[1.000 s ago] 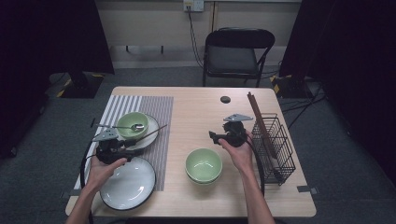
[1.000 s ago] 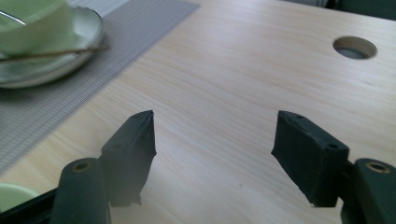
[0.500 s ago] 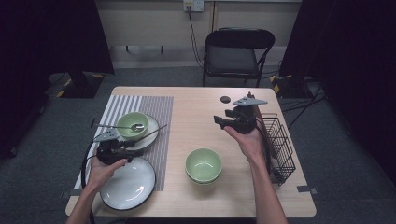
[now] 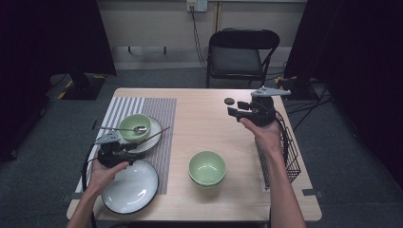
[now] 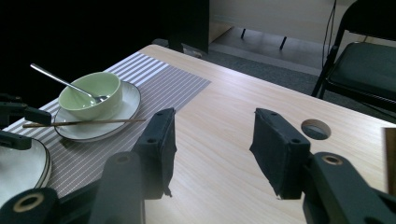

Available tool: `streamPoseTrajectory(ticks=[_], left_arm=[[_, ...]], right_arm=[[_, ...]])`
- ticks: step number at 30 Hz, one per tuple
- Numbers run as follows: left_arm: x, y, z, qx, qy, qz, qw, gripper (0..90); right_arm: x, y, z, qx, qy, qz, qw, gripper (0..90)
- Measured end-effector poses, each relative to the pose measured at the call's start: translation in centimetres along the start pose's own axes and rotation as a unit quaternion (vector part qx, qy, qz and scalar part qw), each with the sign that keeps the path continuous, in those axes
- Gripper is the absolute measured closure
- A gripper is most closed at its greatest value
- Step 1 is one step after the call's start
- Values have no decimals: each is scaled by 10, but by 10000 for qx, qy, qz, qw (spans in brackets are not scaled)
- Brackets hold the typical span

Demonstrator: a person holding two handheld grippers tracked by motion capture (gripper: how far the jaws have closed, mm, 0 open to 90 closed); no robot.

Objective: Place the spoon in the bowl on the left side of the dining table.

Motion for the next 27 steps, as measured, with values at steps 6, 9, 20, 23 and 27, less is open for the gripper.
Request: streamPoseTrajectory(ticks=[6,9,20,23,27], left_arm=[[-1,0,0,4,-17,1,10000,351],[0,1,0,3,-12,13,10000,352],[-1,1,2,33,-14,28,10000,351],[-1,1,2,41,-6,42,10000,351],[0,1,2,63,9,60,10000,351]], right_arm=[[-18,-3,-7,-3,-171,31,9998,569],[-28,-5,-10,15,-225,99,9997,606],[-69,-22,-19,200,-469,333,9981,697],[-78,-29,-18,325,-559,374,9972,703],[-85,-41,-11,491,-657,405,9958,727]])
Point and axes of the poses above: each handheld gripper's, and its own axes: z roughly forward along the jaws, y roughly out of its top, x roughly to its left, the point moved 9 cm from there along z, roughly forward along the jaws, and after that the axes turned 7 degrees about -y, right-handed, at the moved point
